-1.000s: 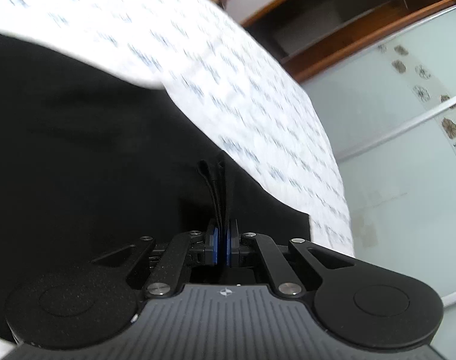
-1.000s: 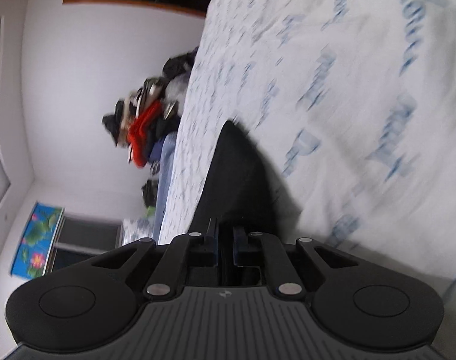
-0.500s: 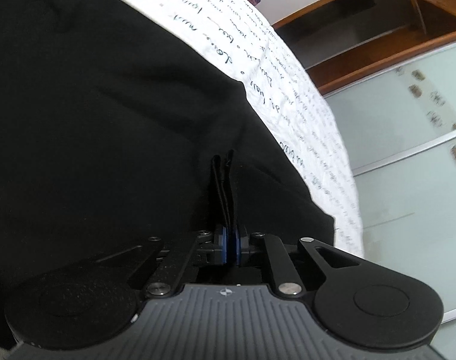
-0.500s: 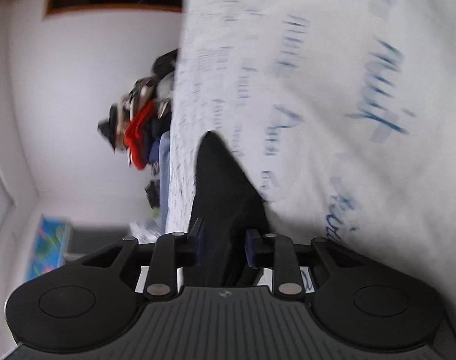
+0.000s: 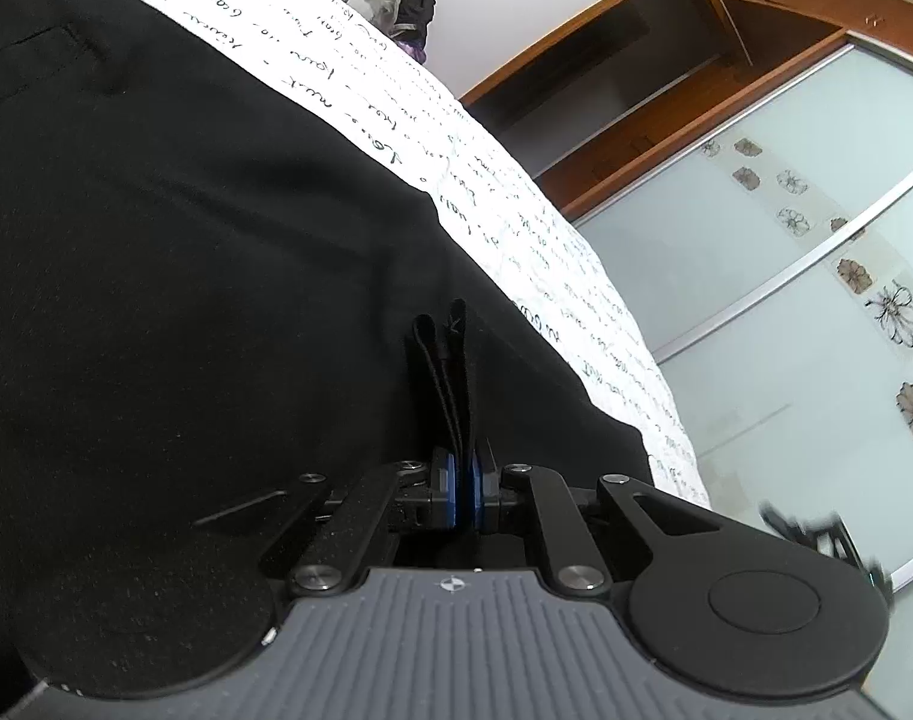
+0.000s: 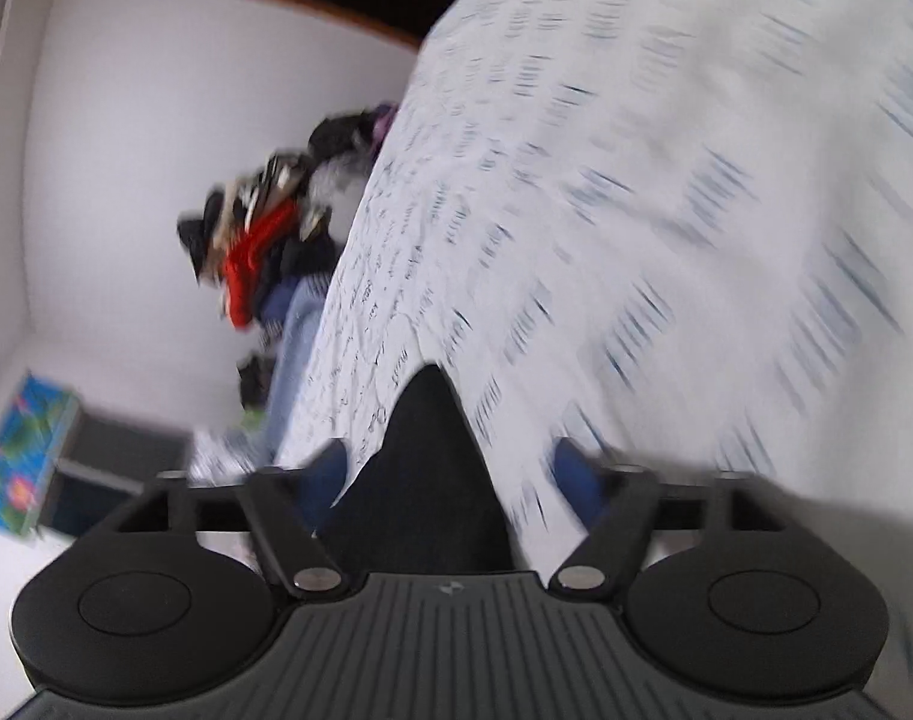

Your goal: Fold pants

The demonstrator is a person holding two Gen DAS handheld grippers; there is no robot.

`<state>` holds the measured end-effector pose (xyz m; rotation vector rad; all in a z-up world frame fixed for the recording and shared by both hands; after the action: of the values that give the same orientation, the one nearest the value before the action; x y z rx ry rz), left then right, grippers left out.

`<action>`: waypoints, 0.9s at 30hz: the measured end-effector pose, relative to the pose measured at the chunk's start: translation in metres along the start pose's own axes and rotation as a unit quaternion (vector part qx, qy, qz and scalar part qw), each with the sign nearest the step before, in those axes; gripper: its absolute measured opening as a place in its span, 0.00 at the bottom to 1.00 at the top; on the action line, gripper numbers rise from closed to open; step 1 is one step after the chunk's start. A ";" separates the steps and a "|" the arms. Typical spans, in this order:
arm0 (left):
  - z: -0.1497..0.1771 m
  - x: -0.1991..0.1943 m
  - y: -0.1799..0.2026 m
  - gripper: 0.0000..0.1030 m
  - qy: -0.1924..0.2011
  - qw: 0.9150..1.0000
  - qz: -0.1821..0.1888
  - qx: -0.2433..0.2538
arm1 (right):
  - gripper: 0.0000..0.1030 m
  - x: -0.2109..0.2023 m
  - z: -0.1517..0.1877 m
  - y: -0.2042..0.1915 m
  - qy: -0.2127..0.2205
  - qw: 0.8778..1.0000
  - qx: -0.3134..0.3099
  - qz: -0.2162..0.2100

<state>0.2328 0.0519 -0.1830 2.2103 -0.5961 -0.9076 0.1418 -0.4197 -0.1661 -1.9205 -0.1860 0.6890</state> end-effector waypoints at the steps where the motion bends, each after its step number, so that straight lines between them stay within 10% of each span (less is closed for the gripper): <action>1: 0.000 0.000 0.000 0.14 0.000 1.000 0.000 0.001 | 0.76 0.016 -0.004 -0.009 -0.012 1.000 -0.027 0.003; 8: 0.000 -0.005 -0.001 0.15 0.003 1.000 0.004 -0.001 | 0.75 0.114 0.001 -0.041 -0.104 0.976 -0.188 0.046; 11: 0.000 -0.005 -0.004 0.15 0.003 1.000 0.007 -0.004 | 0.17 0.128 0.010 -0.042 -0.140 0.968 -0.204 0.034; 20: -0.003 -0.021 -0.009 0.12 0.009 0.999 -0.045 -0.006 | 0.10 0.128 0.002 -0.051 -0.131 0.962 -0.236 0.034; 27: -0.001 -0.029 0.000 0.14 0.029 0.999 -0.039 -0.001 | 0.15 0.124 -0.004 -0.022 -0.112 0.985 -0.134 -0.011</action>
<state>0.2146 0.0705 -0.1693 2.2623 -0.4851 -0.8799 0.2499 -0.3604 -0.1929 -2.0881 -0.4605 0.9020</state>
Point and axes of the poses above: each gripper's, at about its wrist camera, not at the fingertips, and x roughly the way its jaws point, y to its right, z to its underside, the point moved 6 cm from there along x, roughly the way its jaws point, and after that the axes turned 2 degrees about y, right-handed, at the moved point
